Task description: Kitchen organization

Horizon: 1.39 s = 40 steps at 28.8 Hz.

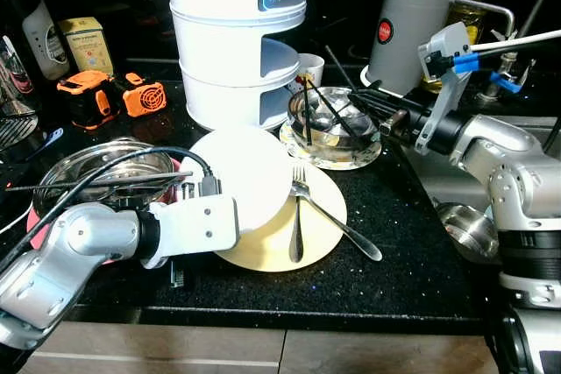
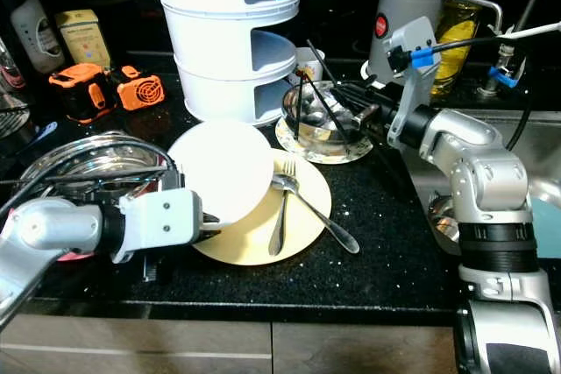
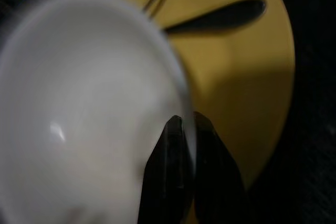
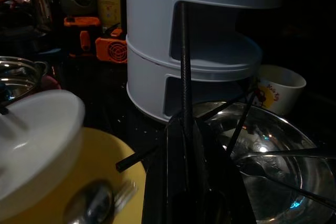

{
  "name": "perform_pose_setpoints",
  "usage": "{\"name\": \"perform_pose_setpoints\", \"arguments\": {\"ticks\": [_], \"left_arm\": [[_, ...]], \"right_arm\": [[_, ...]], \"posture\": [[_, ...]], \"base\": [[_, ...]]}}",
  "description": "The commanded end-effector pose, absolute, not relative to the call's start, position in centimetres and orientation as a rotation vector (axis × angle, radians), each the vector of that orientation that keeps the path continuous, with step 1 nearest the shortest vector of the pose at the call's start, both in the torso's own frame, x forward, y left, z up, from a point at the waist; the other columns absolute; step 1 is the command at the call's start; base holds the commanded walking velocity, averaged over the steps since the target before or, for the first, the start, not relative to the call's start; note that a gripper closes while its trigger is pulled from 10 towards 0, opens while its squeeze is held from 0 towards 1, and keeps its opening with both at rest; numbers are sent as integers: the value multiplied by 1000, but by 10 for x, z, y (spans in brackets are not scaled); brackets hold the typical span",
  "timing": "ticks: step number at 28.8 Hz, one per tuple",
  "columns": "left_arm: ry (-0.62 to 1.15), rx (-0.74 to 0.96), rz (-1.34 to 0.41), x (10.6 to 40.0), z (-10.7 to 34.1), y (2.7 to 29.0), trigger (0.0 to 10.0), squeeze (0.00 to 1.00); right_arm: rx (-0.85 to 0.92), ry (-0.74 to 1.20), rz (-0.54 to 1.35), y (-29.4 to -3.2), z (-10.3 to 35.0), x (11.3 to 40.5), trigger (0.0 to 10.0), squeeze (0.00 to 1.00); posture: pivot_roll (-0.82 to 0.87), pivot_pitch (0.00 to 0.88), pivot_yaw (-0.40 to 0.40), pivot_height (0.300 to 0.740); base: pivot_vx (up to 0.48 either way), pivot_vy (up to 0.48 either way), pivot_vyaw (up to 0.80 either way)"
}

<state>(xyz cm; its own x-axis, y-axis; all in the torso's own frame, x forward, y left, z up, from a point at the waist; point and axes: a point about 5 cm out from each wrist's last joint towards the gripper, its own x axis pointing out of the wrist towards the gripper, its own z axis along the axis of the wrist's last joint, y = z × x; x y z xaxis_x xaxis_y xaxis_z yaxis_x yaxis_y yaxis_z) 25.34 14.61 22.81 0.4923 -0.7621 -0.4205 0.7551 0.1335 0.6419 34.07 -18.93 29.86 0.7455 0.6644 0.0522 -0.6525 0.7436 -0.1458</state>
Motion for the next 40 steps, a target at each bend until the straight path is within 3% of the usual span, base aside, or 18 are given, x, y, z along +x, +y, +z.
{"name": "perform_pose_setpoints", "arguments": {"ticks": [1,11,16,21,27,29,30,36,37,38,40], "left_arm": [[50,910,-1118,254,216,147,0,0],[-43,891,-1085,257,223,139,0,0],[-170,817,-1037,261,236,130,0,0],[-349,598,-961,265,258,120,0,0],[-438,465,-921,265,269,115,0,0],[-479,382,-904,265,277,113,0,0],[-540,236,-876,264,288,111,0,0],[-583,89,-867,259,296,106,0,0],[-591,63,-875,257,298,103,1490,0],[-593,56,-879,256,298,101,1490,0],[-601,34,-878,254,300,98,3882,0]], "right_arm": [[-126,-99,723,-189,298,339,10000,0],[-127,-99,701,-189,299,341,10000,0],[-139,-100,685,-190,300,342,10000,0],[-153,-98,672,-190,300,344,10000,0],[-127,-131,621,-191,303,347,10000,0],[-96,-153,572,-194,304,350,10000,0],[-30,-178,469,-201,302,357,10000,0],[74,-202,376,-207,302,362,10000,0],[91,-215,350,-209,304,365,10000,0],[93,-217,343,-209,304,366,10000,0],[95,-217,336,-208,303,367,10000,0]], "posture": [[-8,0,-22,740],[-5,0,-23,740],[-5,0,-25,740],[-9,0,-26,740],[-12,0,-28,740],[-13,0,-28,740],[-13,0,-27,740],[-10,0,-25,740],[-10,0,-25,740],[-10,0,-25,740],[-1,0,-29,740]], "base": [[0,0,0],[0,0,0],[0,0,0],[0,0,0],[0,0,0],[0,0,0],[0,0,0],[0,0,-500],[0,0,-750],[0,0,-750],[0,0,-753]]}}
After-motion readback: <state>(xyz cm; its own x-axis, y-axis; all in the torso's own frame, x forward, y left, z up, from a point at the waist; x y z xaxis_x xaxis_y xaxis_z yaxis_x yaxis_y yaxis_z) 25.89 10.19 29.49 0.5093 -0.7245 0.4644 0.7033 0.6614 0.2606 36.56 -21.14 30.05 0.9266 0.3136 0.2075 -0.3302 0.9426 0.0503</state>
